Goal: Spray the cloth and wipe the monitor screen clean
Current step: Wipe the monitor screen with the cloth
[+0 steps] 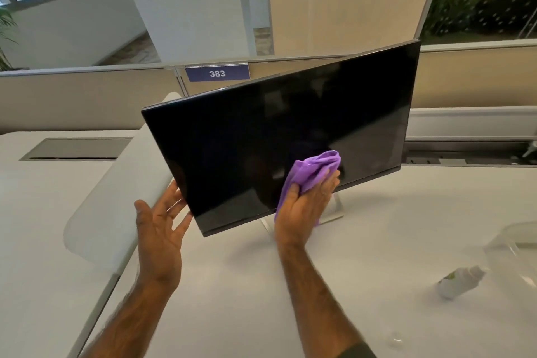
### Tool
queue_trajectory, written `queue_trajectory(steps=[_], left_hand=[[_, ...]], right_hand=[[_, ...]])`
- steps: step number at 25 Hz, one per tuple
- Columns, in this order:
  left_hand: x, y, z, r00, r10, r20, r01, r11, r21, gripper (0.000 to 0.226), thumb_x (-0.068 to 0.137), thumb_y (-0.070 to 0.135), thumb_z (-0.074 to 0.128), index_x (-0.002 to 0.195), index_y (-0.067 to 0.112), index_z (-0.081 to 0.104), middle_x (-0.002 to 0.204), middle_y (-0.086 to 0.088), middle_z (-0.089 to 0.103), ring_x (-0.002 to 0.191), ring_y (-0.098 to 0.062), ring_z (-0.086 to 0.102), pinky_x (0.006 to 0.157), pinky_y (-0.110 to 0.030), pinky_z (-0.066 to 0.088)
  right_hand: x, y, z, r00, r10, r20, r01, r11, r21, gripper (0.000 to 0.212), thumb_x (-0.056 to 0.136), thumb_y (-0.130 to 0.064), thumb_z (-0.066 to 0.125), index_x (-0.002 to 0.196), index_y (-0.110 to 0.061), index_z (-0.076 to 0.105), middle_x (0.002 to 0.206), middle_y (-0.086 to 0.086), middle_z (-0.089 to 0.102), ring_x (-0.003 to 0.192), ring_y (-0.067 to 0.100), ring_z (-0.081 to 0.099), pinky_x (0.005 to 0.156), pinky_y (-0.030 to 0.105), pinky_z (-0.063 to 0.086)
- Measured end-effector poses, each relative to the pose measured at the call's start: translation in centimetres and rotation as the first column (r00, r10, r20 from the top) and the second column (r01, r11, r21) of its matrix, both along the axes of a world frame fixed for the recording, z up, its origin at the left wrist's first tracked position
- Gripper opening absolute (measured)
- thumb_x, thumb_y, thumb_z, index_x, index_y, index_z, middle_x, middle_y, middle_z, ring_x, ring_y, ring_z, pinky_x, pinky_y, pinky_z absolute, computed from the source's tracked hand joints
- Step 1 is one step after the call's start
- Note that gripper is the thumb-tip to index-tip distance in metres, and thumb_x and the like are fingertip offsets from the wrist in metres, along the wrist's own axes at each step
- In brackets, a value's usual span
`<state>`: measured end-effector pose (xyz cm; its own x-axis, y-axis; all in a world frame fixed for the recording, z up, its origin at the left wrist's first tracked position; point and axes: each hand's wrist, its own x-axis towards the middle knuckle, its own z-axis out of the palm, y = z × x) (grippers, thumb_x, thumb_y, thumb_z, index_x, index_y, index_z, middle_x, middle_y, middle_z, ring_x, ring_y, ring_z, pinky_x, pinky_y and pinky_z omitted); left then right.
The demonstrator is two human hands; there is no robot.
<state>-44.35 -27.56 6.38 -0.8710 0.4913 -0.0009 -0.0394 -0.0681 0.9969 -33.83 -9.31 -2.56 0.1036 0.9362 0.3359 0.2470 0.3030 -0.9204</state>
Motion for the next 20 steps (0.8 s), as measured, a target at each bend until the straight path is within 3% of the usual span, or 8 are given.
queue_trajectory(steps=[3, 5, 10, 13, 20], left_hand=[[0.2, -0.1, 0.1, 0.999, -0.027, 0.021, 0.026, 0.998, 0.052, 0.097, 0.089, 0.088, 0.023, 0.156, 0.024, 0.050, 0.153, 0.004, 0.059, 0.144, -0.024, 0.053, 0.123, -0.057, 0.032], [0.6, 0.1, 0.4, 0.996, -0.082, 0.044, 0.079, 0.994, 0.074, 0.119, 0.067, 0.101, 0.038, 0.157, 0.024, 0.050, 0.154, 0.004, 0.058, 0.145, -0.026, 0.051, 0.120, -0.057, 0.035], [1.3, 0.2, 1.1, 0.990, -0.135, 0.032, 0.132, 0.988, 0.082, 0.133, 0.053, 0.106, 0.045, 0.158, 0.024, 0.048, 0.156, 0.004, 0.056, 0.146, -0.028, 0.049, 0.119, -0.060, 0.033], [1.3, 0.2, 1.2, 0.991, -0.132, 0.036, 0.128, 0.988, 0.089, 0.139, 0.048, 0.108, 0.047, 0.159, 0.025, 0.046, 0.158, 0.005, 0.054, 0.145, -0.030, 0.049, 0.119, -0.060, 0.033], [0.6, 0.5, 1.1, 0.986, -0.142, 0.092, 0.127, 0.980, 0.155, 0.145, 0.045, 0.105, 0.054, 0.163, 0.021, 0.039, 0.163, 0.001, 0.047, 0.148, -0.038, 0.043, 0.114, -0.064, 0.032]], right_hand=[[-2.2, -2.1, 1.6, 0.998, 0.008, 0.065, -0.007, 1.000, -0.014, 0.073, 0.105, -0.048, 0.034, 0.161, -0.016, 0.000, 0.169, 0.004, 0.003, 0.157, 0.023, 0.005, 0.127, 0.039, 0.011], [-1.8, -0.6, 1.8, 0.998, -0.045, 0.051, 0.048, 0.997, -0.063, 0.072, 0.105, -0.050, 0.032, 0.161, -0.014, 0.005, 0.169, 0.002, 0.003, 0.157, 0.020, 0.005, 0.127, 0.033, 0.009], [3.9, 7.4, 1.1, 0.946, -0.261, -0.195, 0.205, 0.942, -0.266, 0.068, 0.107, -0.036, 0.042, 0.161, -0.014, 0.007, 0.169, 0.006, 0.014, 0.154, 0.025, 0.019, 0.125, 0.043, 0.024], [6.5, 11.6, 1.9, 0.909, -0.300, -0.288, 0.208, 0.928, -0.309, 0.066, 0.108, -0.036, 0.038, 0.161, -0.015, 0.006, 0.169, 0.005, 0.014, 0.154, 0.026, 0.018, 0.125, 0.033, 0.019], [6.1, 15.2, 7.4, 0.939, -0.296, -0.175, 0.260, 0.945, -0.200, 0.063, 0.107, -0.043, 0.028, 0.161, -0.019, 0.007, 0.169, 0.001, 0.015, 0.155, 0.028, 0.016, 0.125, 0.046, 0.025]])
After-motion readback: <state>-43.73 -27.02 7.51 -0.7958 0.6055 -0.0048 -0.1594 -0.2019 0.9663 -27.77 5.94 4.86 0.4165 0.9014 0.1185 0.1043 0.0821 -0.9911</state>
